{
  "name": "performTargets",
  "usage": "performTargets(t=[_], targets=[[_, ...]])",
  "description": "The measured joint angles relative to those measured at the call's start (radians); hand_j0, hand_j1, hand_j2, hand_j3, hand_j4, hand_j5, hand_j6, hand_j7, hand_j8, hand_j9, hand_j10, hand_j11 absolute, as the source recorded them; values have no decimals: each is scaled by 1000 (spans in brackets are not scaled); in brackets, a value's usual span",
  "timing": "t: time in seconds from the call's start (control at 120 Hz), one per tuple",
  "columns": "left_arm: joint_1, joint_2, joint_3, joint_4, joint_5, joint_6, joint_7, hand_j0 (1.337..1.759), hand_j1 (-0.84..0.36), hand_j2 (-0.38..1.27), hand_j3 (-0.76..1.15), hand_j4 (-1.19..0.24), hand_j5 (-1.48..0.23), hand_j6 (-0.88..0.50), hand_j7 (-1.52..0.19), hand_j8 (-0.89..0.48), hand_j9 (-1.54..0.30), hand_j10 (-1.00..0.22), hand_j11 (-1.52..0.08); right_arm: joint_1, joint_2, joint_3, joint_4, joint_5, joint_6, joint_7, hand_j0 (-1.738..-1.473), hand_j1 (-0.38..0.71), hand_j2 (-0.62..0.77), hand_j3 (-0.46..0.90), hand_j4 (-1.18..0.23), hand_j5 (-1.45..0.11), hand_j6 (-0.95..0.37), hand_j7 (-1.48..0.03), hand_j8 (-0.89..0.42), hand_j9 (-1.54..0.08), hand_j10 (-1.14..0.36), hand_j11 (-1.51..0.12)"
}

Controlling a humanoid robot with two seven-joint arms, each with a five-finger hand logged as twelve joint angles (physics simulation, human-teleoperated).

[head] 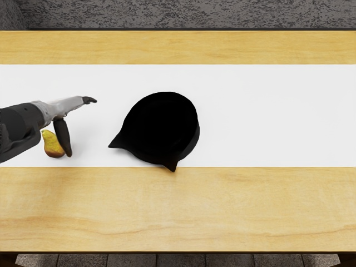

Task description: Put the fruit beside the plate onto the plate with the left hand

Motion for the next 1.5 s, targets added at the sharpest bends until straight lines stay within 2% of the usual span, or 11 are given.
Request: performTargets(t=[0.167, 1.158, 1.5], targets=[[-6, -37, 41, 29, 29, -4, 0, 1658, 247, 21, 0, -94, -115, -95, -114, -95, -114, -93, -114, 0, 0, 0, 0, 0, 0, 0, -1658, -349, 0, 0, -1, 0, -1, 0, -1, 0, 0, 0], [1, -53, 112, 132, 106, 1, 0, 1658, 236, 23, 0, -103, -126, -105, -126, -105, -126, -102, -126, 1, 0, 0, 0, 0, 0, 0, -1658, -349, 0, 0, -1, 0, -1, 0, -1, 0, 0, 0], [0, -74, 129, 153, 106, -2, 0, 1658, 162, 35, 0, -165, -206, -167, -206, -166, -206, -164, -205, 1, 0, 0, 0, 0, -1, 0, -1658, -349, 0, 0, -1, 0, -1, 0, -1, 0, 0, 0]])
